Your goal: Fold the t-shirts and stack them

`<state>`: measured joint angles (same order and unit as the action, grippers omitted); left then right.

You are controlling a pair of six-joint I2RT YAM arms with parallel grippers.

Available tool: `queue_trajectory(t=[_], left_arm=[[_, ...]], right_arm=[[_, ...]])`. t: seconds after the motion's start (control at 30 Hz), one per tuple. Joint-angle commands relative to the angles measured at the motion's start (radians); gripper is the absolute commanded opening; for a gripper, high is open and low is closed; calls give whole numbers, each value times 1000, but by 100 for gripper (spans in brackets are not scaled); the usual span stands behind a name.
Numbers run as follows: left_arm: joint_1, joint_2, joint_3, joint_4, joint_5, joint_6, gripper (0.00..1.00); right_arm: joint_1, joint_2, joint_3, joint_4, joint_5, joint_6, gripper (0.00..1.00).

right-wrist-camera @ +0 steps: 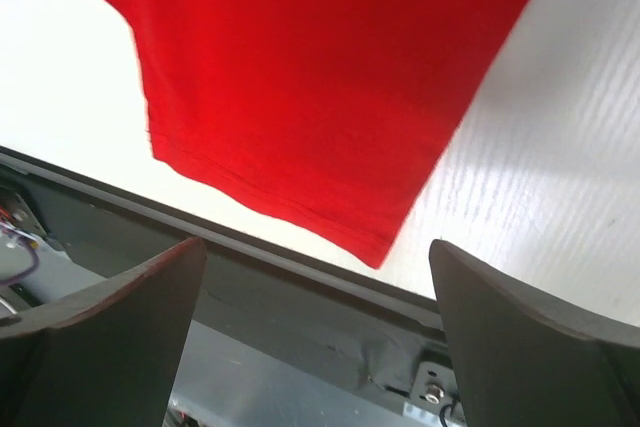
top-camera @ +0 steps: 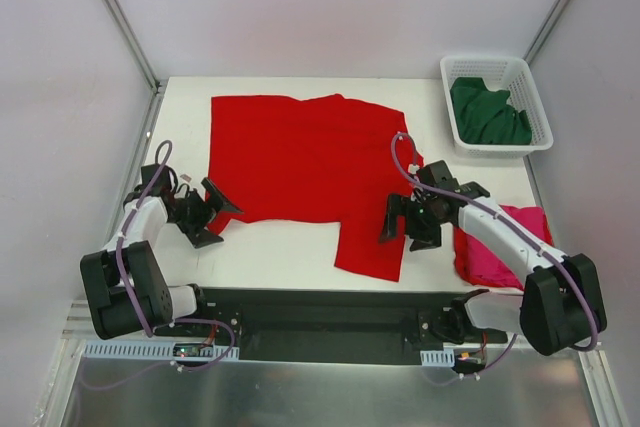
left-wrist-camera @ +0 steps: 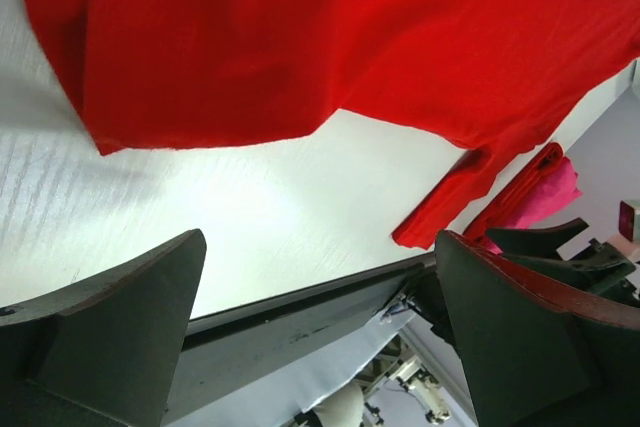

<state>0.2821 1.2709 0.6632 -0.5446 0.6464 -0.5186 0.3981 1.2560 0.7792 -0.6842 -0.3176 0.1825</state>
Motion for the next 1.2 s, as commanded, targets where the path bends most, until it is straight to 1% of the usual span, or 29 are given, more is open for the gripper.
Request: queue_trajectory(t=[0.0,0.2,0.27,0.4,0.63,0.77,0.83,0.87,0.9,0.97,1.0,1.03,1.1,1.13,1.17], left_arm=[[5,-8,38,21,12,55,99],[3,19,95,-32,-144,91,99],[3,45,108,-54,-174,95,99],[3,77,110,-64,-202,89,99],[2,200,118,-64,-243,80,99],[3,212,131,-60,-280,97,99],[3,211,136,-51,-277,103,99],[2,211,136,-45,-268,104,98],[3,206,136,-32,-263,104,94],[2,197,131,-15,-254,98,88],[3,193,130,-8,-255,95,84],[2,191,128,-5,-254,94,78],[0,189,125,2,-252,85,76],[3,189,124,11,-254,81,71],[2,188,122,15,-252,77,69]], right_arm=[[22,-55,-15,58,-26,54,97],[47,-104,-38,54,-31,87,97],[48,-109,-28,38,-26,80,97],[48,-109,-5,11,-18,60,97],[48,-93,-3,5,-29,52,97],[50,-95,-1,5,-31,51,97],[48,-95,-1,5,-34,48,97],[48,-95,-3,5,-35,49,97],[48,-93,-4,5,-35,48,97],[48,-93,-8,2,-38,45,97],[48,-93,-9,2,-40,44,97],[48,-93,-11,0,-38,43,97],[48,-93,-15,0,-41,43,97],[48,-92,-15,0,-44,43,97],[48,-90,-17,0,-44,40,97]])
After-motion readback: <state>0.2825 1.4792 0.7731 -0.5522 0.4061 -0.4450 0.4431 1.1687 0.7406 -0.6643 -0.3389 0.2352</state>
